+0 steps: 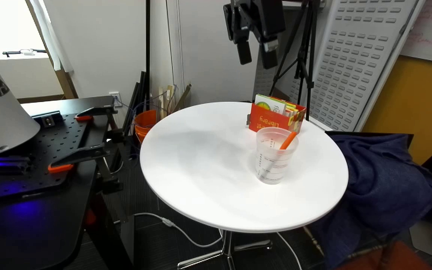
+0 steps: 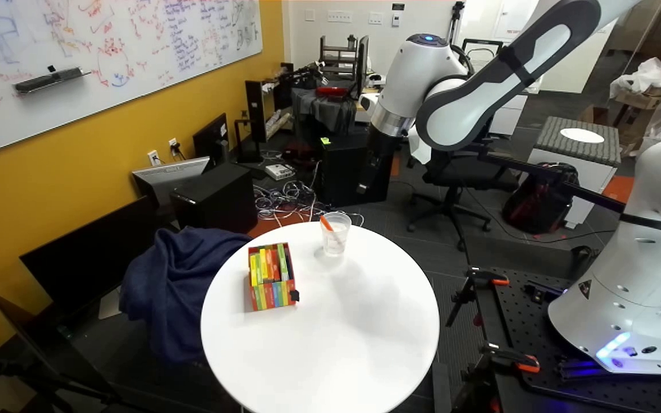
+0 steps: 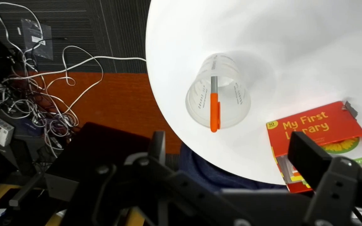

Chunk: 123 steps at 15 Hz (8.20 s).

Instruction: Remove the marker from the cup and place it on the table and move the cup to the left

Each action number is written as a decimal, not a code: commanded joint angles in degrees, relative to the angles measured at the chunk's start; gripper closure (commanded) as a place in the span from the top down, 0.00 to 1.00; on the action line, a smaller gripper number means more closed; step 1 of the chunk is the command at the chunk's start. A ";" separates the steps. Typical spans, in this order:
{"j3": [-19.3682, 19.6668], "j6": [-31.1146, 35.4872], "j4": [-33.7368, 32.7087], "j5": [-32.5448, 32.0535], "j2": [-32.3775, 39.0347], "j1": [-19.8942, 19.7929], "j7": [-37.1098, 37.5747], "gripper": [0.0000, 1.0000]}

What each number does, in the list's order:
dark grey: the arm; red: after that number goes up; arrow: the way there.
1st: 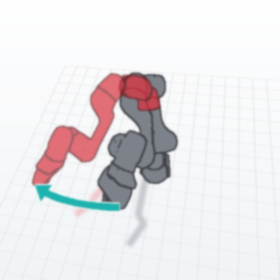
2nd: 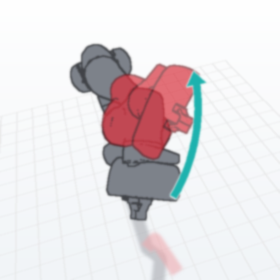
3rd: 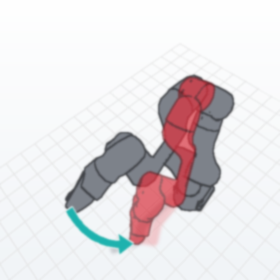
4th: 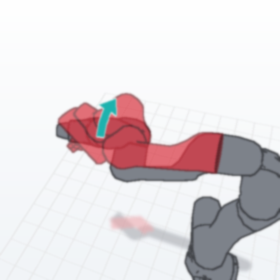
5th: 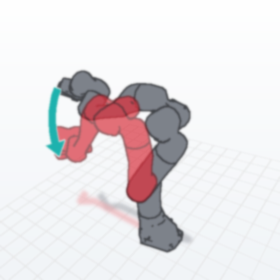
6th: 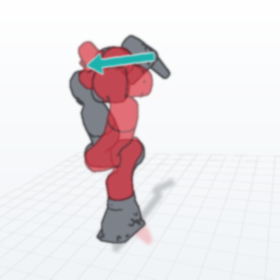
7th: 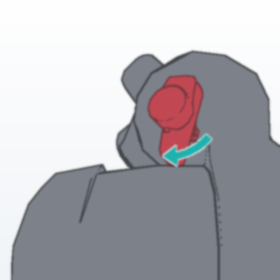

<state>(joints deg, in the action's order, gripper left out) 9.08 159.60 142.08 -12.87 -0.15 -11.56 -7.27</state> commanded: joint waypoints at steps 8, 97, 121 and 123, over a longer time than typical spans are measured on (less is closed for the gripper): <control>-2.52 6.70 -5.70 12.66 13.43 -0.78 -10.79 1.00; -19.40 37.94 1.33 -0.82 15.60 -20.66 -11.08 0.04; -33.02 17.20 -9.51 1.85 15.35 -10.09 -10.84 0.04; -35.04 12.67 -11.76 2.31 16.49 -9.91 -11.44 0.04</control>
<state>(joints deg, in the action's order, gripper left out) -23.92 178.68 133.75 -12.05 15.53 -22.34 -19.54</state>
